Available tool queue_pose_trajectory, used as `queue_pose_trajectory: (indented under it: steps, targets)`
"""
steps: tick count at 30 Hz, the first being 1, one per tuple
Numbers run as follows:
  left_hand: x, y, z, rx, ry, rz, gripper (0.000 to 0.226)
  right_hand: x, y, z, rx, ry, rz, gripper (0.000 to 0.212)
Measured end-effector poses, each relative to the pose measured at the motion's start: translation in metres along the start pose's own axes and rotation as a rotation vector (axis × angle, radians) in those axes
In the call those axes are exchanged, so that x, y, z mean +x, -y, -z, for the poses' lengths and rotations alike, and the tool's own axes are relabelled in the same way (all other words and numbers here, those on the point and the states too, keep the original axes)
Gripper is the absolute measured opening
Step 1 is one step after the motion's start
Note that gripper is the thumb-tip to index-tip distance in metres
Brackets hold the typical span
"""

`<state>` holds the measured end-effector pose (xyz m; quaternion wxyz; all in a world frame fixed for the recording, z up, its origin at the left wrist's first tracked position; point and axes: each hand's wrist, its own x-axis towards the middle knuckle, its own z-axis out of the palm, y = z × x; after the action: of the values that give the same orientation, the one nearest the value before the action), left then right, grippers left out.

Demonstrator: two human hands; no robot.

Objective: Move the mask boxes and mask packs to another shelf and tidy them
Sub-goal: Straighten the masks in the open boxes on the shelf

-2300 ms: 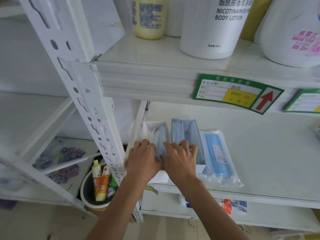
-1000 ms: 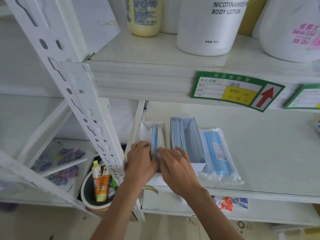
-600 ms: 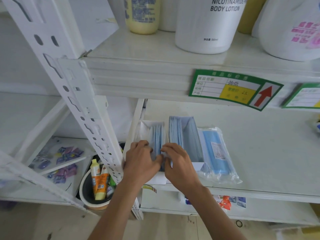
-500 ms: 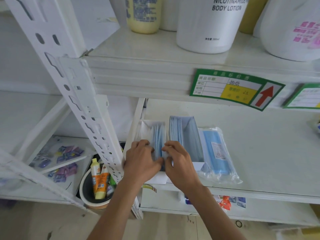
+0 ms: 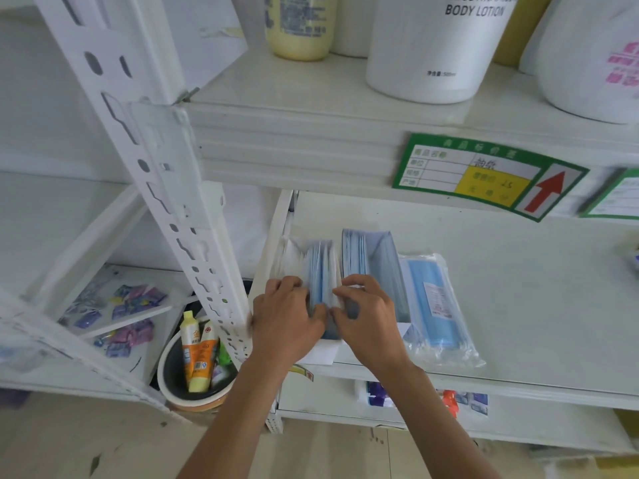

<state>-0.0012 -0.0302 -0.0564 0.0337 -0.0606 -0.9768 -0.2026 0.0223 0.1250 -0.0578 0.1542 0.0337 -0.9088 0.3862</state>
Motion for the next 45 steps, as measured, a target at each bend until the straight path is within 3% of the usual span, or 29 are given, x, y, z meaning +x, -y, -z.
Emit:
queue_pose_trajectory:
  steps: [7,16,25,29,38,43,45]
  targets:
    - [0.002,0.001,-0.003,0.001,0.004,0.001,0.052,0.003,-0.001,-0.003,-0.017,0.022,-0.044,0.022]
    - [0.002,0.001,0.0,-0.101,-0.016,0.059,0.024,0.004,-0.002,0.001,-0.029,0.142,-0.005,0.027]
    - [0.001,0.006,0.0,-0.305,-0.056,0.053,0.022,0.001,0.002,0.003,0.005,0.17,-0.029,0.021]
    - [0.002,0.008,0.004,-0.423,-0.046,0.048,0.029,0.001,0.008,0.001,0.038,0.151,-0.073,0.045]
    - [0.0,0.005,0.009,-0.553,-0.031,0.085,0.024,0.004,0.006,0.006,0.044,0.191,-0.055,0.036]
    - [0.001,0.004,0.01,-0.592,-0.043,0.101,0.022,0.005,0.004,0.01,0.097,0.24,-0.055,0.056]
    - [0.001,0.004,0.01,-0.59,-0.057,0.104,0.023,0.005,0.003,0.01,0.105,0.252,-0.046,0.055]
